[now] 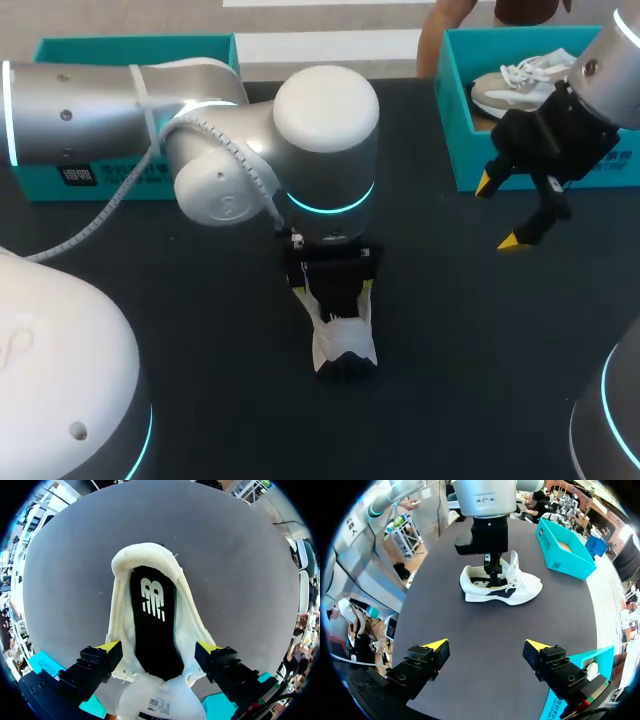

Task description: Take the shoe out of the shoebox, open the shoe tongue, remove and reinsert the insole, then place the shoe into the shoebox

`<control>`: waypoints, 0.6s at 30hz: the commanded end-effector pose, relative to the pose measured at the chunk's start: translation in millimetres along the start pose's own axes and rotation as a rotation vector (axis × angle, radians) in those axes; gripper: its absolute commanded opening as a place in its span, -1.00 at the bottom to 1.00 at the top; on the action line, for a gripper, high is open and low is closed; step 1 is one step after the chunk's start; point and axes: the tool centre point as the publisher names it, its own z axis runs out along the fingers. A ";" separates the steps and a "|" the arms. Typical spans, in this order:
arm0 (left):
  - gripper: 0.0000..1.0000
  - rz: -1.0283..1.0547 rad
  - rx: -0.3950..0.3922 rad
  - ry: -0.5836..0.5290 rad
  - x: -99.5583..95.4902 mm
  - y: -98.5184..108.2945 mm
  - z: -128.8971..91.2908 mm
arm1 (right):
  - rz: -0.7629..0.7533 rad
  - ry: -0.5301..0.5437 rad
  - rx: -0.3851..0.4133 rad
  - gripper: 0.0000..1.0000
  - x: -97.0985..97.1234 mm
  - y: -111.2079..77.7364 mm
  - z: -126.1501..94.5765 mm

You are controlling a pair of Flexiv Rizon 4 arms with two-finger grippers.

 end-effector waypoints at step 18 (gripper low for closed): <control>1.00 0.080 0.023 -0.057 4.8 20.1 -31.5 | 0.000 0.002 0.001 1.00 -1.1 -0.2 0.6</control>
